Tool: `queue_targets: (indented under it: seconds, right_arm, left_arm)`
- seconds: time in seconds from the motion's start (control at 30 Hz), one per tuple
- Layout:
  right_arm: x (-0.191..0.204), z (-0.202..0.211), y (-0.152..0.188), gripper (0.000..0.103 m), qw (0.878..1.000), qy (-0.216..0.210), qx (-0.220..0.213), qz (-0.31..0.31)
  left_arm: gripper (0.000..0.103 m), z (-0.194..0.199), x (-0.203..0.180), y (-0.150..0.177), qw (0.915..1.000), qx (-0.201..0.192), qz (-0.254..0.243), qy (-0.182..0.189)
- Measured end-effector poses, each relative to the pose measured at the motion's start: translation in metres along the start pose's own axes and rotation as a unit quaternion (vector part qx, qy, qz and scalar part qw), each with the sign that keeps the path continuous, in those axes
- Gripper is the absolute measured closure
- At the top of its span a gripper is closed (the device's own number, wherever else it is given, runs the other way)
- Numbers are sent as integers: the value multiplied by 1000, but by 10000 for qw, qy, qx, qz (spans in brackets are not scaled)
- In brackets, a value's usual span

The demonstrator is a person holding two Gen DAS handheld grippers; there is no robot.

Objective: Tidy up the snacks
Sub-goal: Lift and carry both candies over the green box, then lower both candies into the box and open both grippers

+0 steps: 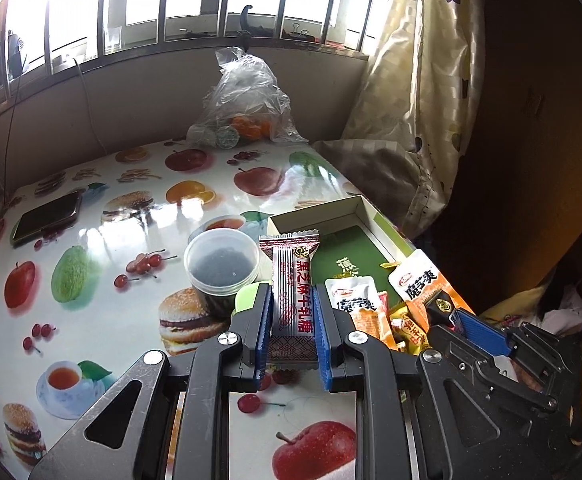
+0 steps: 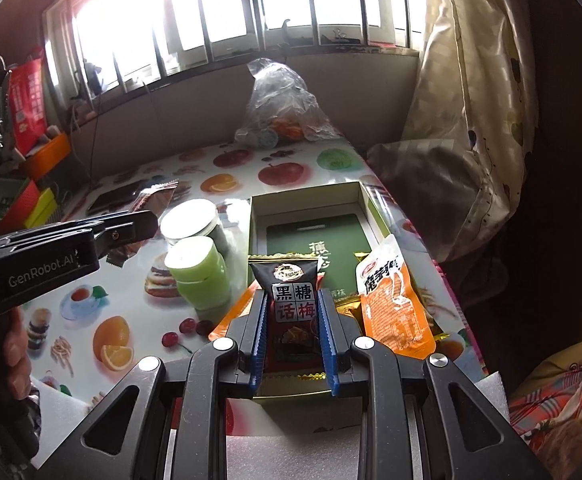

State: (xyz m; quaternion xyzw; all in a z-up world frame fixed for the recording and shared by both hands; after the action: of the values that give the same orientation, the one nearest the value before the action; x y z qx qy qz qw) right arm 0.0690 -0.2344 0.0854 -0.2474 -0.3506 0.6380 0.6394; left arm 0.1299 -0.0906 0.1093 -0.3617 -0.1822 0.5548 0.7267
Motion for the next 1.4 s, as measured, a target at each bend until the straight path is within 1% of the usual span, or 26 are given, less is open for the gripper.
queue_targets:
  seconds: [0.37, 0.6, 0.73, 0.97, 1.2, 1.4]
  right_arm:
    - [-20, -30, 0, 80, 9994, 204, 219, -171]
    - [-33, -44, 0, 80, 9985, 430, 291, -186]
    - [-41, -52, 1, 80, 9978, 485, 363, -252]
    - [-44, -67, 4, 80, 9973, 545, 443, -230]
    - [-42, -74, 3, 80, 9973, 594, 402, -146]
    - [-42, -74, 4, 80, 9977, 572, 330, -144]
  left_arm:
    - [82, -46, -21, -9, 9993, 330, -126, 134]
    - [82, -72, -31, -7, 9982, 543, -181, 186]
    - [82, -85, -31, -6, 9976, 645, -145, 184]
    - [82, -102, -37, -2, 9965, 796, -187, 179]
    - [82, -112, -38, 0, 9960, 863, -177, 146]
    - [82, -117, -40, 2, 9952, 945, -150, 222]
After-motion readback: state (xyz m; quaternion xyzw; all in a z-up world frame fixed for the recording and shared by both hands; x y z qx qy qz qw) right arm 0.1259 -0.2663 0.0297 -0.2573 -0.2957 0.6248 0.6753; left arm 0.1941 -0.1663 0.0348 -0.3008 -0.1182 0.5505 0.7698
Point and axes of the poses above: each gripper's, at about its wrist camera, not at the fingertips, and z roughly against the way its jaws point, x to its left, y to its underside, the point moved 2 cm from there along -z, roughly the way its jaws point, and after that the axes turned 4 degrees about -x, right-handed, at the moved point
